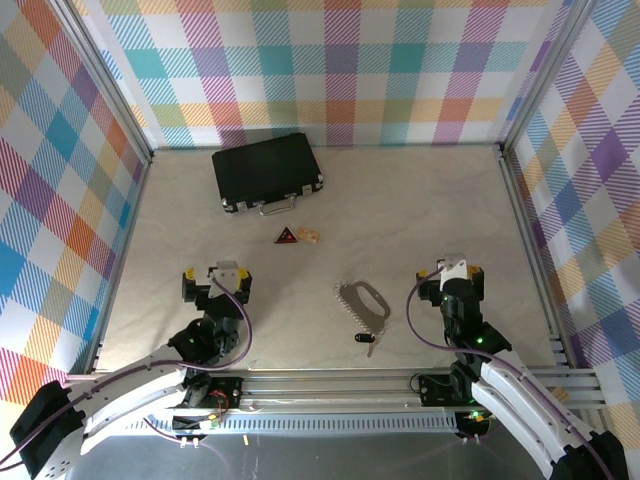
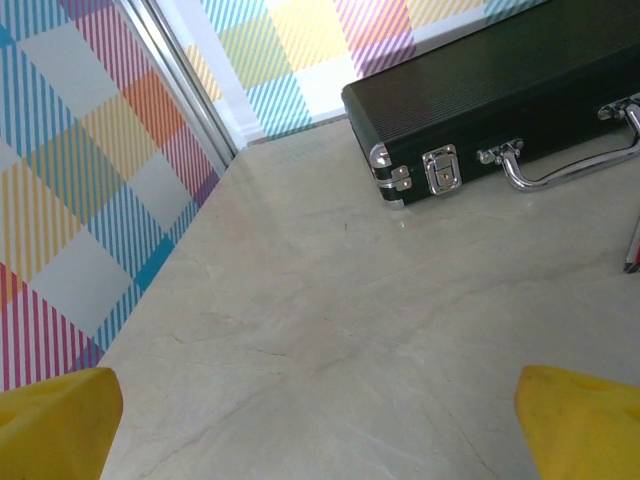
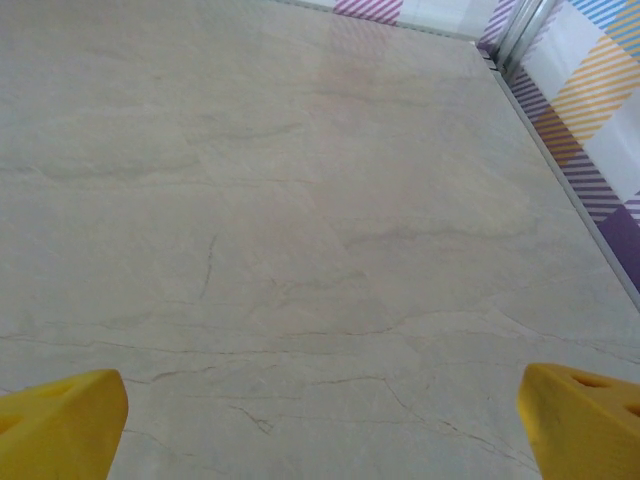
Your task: Put the keys on the keyring
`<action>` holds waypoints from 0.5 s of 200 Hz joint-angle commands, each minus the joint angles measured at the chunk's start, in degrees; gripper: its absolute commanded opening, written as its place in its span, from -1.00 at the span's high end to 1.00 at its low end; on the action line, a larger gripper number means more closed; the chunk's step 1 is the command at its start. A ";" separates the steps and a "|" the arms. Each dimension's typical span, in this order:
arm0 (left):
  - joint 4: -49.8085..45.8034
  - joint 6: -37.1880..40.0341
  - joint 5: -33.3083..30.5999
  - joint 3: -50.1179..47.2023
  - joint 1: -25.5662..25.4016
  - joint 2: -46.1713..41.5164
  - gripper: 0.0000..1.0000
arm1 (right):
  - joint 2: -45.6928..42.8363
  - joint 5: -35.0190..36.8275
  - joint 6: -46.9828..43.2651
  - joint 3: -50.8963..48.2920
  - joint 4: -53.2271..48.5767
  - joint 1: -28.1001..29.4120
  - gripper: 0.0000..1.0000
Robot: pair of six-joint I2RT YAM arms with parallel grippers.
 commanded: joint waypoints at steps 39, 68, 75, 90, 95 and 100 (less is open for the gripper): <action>12.40 -2.07 9.03 1.39 9.30 10.97 -1.00 | 7.90 -6.59 -1.80 0.89 12.78 -6.17 -0.98; 16.50 -2.42 11.70 2.16 13.35 15.41 -1.00 | 14.55 -10.32 -1.53 2.11 17.76 -9.30 -0.98; 17.22 -2.51 12.22 2.24 14.14 16.11 -1.00 | 16.28 -11.34 -1.32 2.71 18.62 -10.21 -0.98; 19.25 -2.86 13.85 2.24 15.88 17.59 -1.00 | 19.93 -13.30 -0.99 3.65 20.77 -11.66 -0.98; 20.36 -2.90 14.19 2.12 16.40 18.09 -1.00 | 20.98 -13.81 -1.08 3.89 21.77 -11.90 -0.98; 21.22 -3.01 14.63 2.09 16.91 18.72 -1.00 | 21.99 -14.32 -1.16 4.11 22.52 -12.23 -0.98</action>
